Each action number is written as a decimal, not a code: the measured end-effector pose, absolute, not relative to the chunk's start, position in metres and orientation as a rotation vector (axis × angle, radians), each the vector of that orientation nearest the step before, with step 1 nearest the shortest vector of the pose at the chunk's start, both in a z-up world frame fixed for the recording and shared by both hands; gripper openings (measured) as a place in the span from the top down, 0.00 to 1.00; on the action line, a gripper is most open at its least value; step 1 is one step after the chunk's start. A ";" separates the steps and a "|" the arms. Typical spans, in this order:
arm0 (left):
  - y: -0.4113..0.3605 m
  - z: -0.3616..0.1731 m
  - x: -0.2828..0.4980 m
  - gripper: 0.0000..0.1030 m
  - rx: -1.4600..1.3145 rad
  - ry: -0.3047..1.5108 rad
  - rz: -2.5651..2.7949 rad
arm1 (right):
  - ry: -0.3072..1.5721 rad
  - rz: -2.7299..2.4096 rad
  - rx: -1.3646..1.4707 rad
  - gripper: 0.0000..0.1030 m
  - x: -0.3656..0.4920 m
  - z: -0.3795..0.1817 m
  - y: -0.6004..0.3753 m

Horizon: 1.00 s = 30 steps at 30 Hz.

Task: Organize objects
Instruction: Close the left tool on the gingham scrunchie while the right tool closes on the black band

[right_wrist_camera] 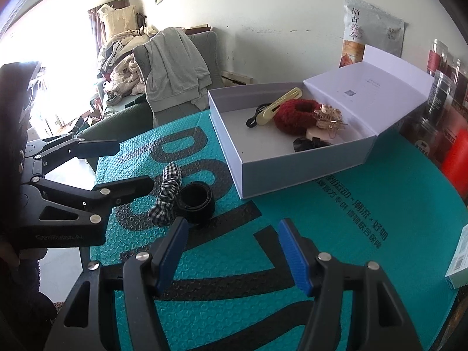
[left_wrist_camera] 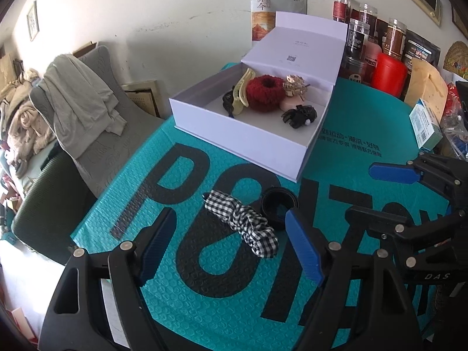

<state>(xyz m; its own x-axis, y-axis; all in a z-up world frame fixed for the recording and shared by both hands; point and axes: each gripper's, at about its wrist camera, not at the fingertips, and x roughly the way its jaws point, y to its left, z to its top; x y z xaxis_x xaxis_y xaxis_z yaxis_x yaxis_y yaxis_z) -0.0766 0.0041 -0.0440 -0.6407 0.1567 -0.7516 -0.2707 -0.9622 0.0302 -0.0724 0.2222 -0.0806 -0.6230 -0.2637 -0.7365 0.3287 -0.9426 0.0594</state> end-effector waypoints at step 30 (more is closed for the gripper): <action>-0.041 -0.090 -0.123 0.26 -1.311 -0.009 2.531 | 0.132 -2.395 1.226 0.40 -0.127 -0.126 0.176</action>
<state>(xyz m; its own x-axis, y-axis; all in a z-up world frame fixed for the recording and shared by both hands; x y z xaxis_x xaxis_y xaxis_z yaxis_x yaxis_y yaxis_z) -0.1233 -0.0407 -0.0898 -0.5437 0.2579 -0.7986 -0.2524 -0.9578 -0.1375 -0.1268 0.1761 -0.1263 -0.5076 -0.3426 -0.7905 0.4272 -0.8969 0.1144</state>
